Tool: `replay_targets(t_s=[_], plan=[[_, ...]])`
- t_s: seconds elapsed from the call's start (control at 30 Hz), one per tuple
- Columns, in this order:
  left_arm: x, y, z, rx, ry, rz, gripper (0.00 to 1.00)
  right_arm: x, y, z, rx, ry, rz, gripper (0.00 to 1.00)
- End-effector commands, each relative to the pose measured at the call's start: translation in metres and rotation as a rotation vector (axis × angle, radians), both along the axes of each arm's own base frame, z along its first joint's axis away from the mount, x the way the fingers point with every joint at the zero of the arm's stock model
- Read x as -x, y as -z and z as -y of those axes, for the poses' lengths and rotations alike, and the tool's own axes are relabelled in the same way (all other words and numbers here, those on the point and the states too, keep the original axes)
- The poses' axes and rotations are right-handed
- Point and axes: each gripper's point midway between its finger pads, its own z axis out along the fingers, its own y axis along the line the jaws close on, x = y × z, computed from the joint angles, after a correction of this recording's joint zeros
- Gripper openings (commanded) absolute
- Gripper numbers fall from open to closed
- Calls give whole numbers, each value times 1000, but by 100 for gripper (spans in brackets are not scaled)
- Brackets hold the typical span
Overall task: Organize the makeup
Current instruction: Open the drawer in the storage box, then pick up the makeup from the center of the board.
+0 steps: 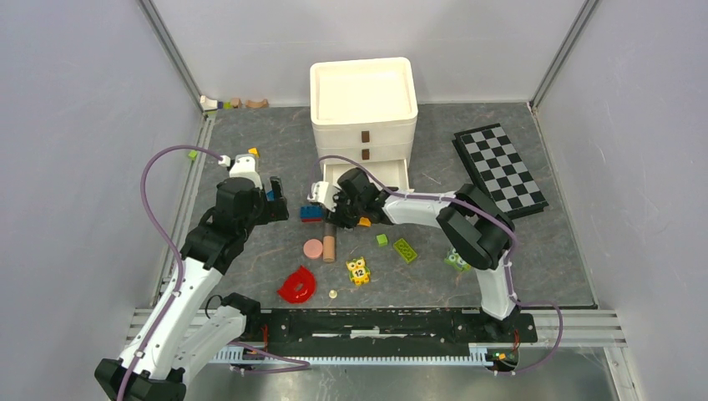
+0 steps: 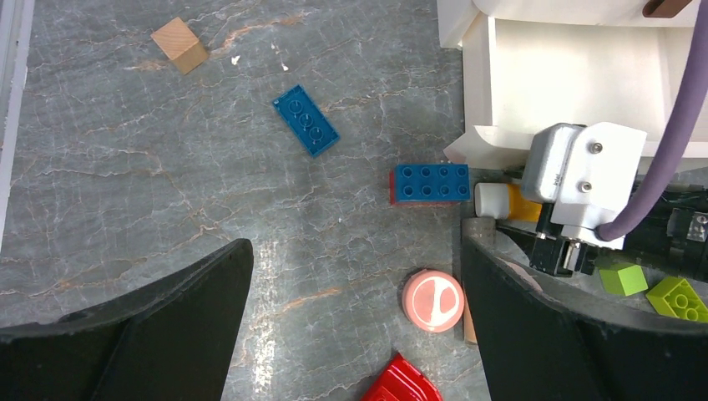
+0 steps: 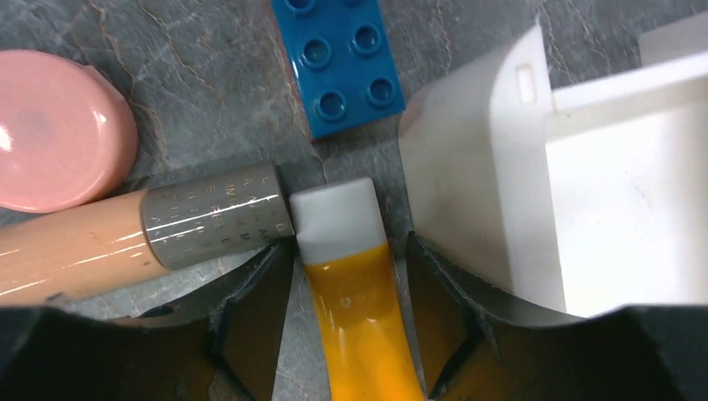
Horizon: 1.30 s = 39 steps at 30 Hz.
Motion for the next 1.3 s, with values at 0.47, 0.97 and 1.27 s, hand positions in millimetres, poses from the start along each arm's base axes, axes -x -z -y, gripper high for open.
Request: replay_targets(t_s=[0.47, 0.97, 1.27], plan=[[-5, -4, -1, -19, 14, 22, 100, 73, 52, 67, 168, -37, -209, 46], [-5, -2, 0, -20, 18, 14, 100, 80, 65, 100, 334, 11, -242, 57], [-6, -2, 0, -20, 18, 14, 100, 88, 71, 104, 350, 11, -284, 33]])
